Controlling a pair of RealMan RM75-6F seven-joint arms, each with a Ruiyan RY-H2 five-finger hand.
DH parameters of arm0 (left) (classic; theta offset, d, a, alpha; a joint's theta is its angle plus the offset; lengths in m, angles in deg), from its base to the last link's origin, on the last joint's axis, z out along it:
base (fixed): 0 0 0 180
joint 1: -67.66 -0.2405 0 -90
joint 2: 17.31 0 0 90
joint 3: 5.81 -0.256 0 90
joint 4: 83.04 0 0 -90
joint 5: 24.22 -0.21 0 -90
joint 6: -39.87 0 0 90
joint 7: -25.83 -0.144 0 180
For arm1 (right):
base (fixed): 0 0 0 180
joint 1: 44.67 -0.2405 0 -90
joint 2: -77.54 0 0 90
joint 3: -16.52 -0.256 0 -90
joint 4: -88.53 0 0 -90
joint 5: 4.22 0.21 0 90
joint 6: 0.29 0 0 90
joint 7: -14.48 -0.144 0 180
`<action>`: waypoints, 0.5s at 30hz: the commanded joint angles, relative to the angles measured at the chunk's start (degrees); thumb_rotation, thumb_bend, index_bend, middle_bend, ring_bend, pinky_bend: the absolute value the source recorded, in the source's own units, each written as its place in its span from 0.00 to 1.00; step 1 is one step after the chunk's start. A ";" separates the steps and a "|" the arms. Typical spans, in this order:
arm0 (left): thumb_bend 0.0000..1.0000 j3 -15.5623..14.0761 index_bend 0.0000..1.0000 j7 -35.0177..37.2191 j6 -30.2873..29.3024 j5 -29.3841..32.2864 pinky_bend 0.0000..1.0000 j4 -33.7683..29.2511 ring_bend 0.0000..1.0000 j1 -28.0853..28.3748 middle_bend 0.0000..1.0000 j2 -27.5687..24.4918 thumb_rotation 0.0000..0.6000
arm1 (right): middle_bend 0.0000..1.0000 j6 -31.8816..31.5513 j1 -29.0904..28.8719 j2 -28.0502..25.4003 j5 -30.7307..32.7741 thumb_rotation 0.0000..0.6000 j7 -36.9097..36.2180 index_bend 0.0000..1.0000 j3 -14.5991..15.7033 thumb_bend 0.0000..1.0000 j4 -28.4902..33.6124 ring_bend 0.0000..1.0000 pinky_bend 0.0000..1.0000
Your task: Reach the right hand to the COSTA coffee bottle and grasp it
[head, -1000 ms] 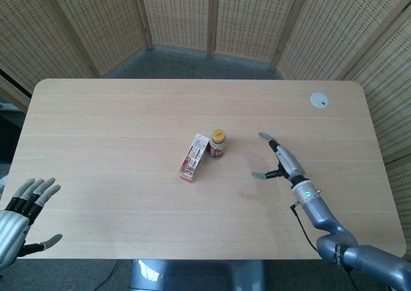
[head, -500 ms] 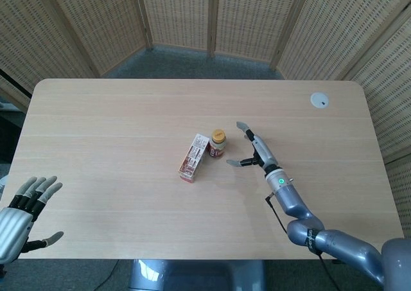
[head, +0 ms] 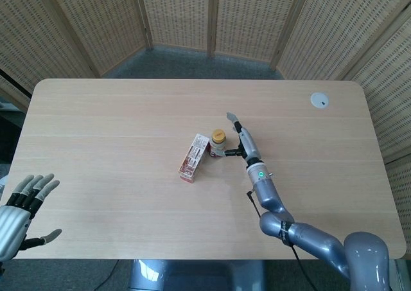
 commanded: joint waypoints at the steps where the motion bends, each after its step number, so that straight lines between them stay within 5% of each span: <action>1: 0.05 0.03 0.11 0.18 0.09 0.03 0.00 0.03 0.00 0.11 0.00 -0.06 1.00 | 0.11 -2.44 -1.11 3.20 1.36 1.00 0.57 0.08 -1.78 0.00 -2.64 0.02 0.00; 3: 0.05 0.02 0.11 0.38 -0.10 -0.11 0.00 -0.01 0.00 0.09 0.00 -0.16 1.00 | 0.28 -4.19 -1.68 5.18 1.92 1.00 0.95 0.19 -2.82 0.00 -4.68 0.11 0.06; 7: 0.05 0.06 0.11 0.93 -0.77 -0.24 0.00 0.01 0.00 -0.09 0.00 -0.46 1.00 | 0.62 -7.48 -2.56 8.83 2.96 1.00 1.51 0.45 -4.74 0.00 -9.35 0.47 0.50; 10: 0.05 0.13 0.11 1.40 -1.18 -0.18 0.00 0.10 0.00 -0.20 0.00 -0.68 1.00 | 0.70 -7.65 -2.51 9.73 3.31 1.00 0.96 0.53 -5.52 0.00 -10.83 0.55 0.63; 15: 0.05 0.03 0.11 1.52 -1.14 -0.45 0.00 0.19 0.00 -0.15 0.00 -0.70 1.00 | 0.73 -8.52 -1.93 9.57 3.15 1.00 0.79 0.56 -6.46 0.00 -10.17 0.57 0.66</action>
